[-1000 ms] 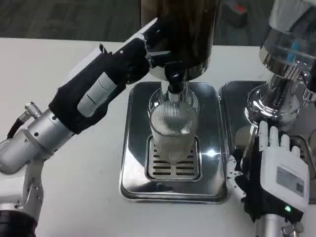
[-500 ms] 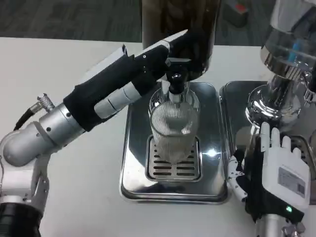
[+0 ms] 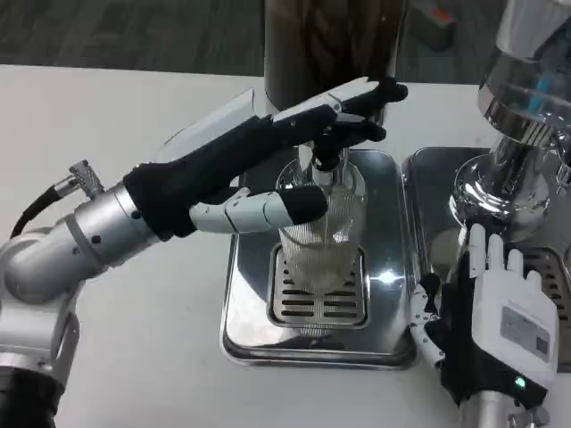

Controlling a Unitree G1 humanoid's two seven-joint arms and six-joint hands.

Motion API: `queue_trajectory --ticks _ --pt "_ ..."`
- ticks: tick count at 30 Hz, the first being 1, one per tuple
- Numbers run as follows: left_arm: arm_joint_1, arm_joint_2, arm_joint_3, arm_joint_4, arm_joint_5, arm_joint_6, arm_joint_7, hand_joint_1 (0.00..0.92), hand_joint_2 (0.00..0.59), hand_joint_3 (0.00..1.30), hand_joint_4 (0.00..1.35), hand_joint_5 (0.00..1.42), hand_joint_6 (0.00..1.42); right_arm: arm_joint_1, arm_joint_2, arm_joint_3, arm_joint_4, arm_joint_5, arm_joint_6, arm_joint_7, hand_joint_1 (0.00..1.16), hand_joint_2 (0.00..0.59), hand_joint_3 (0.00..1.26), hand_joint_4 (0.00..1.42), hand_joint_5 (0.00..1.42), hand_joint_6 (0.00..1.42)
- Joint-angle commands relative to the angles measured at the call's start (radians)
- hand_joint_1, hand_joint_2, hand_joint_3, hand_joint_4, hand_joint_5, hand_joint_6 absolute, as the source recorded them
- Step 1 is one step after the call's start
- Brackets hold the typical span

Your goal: Grasp the cup under the faucet to collect the drink, then remove the cup.

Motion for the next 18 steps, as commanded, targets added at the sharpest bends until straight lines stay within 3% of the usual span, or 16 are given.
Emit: queue_trajectory --ticks 1,8,18 --pt "0.01 0.029 -0.038 0.007 0.077 -0.059 0.017 0.0 0.12 0.09 0.0 0.19 0.13 0.009 0.007 0.001 0.011 0.016 -0.01 -0.02 0.28 0.532 0.0 0.0 0.0 0.0" --pt "0.024 0.065 -0.075 -0.016 0.187 -0.14 0.098 0.0 0.121 0.09 0.0 0.19 0.12 0.005 0.009 -0.002 0.021 0.029 -0.018 -0.03 0.28 0.532 0.0 0.0 0.0 0.0" --pt "0.041 0.115 -0.109 -0.032 0.265 -0.185 0.203 0.0 0.121 0.09 0.0 0.19 0.12 -0.006 0.014 -0.005 0.029 0.032 -0.016 -0.027 0.28 0.532 0.0 0.0 0.0 0.0"
